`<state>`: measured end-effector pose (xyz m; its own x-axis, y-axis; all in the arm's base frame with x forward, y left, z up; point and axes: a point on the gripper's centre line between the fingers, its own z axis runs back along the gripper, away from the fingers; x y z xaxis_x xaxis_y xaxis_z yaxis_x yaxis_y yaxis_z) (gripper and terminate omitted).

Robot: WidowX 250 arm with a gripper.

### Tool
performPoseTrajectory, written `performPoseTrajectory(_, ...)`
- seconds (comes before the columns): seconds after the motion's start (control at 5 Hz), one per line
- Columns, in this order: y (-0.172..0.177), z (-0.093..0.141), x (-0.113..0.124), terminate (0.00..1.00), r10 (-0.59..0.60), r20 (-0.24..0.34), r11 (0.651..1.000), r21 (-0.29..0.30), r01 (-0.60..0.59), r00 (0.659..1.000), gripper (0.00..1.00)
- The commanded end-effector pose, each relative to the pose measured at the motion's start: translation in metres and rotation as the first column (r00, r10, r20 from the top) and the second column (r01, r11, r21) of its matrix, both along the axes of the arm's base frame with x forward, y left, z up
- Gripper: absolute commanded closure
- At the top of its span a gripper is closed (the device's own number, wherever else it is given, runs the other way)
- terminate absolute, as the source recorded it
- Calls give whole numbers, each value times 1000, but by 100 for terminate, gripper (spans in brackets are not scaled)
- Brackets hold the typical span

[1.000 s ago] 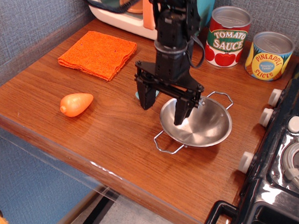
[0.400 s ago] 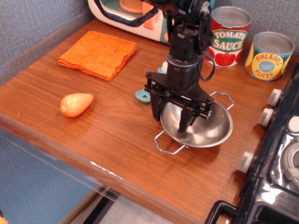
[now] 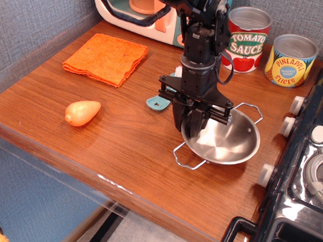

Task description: Move the silver bowl on top of the orange cloth

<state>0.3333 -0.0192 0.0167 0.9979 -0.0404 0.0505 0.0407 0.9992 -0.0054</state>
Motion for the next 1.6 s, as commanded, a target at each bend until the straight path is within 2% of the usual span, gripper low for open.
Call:
performPoseTrajectory(0.0,-6,38,-1,0,-9,64,998,-59,12,998,100)
performPoseTrajectory(0.2,4,61,3,0,16,89,994,-111,-6,996,100)
performPoseTrajectory(0.4,32,83,11,0,85,117,988,-137,-69,989,100)
performPoseTrajectory(0.6,83,98,21,0,218,134,971,-129,-201,967,100)
performPoseTrajectory(0.8,133,100,25,0,357,135,933,-100,-346,924,100)
performPoseTrajectory(1.0,183,92,26,0,453,120,892,-62,-449,883,100)
performPoseTrajectory(1.2,212,85,24,0,519,101,855,-34,-518,849,100)
performPoseTrajectory(1.4,223,80,28,0,542,85,840,-16,-543,836,100)
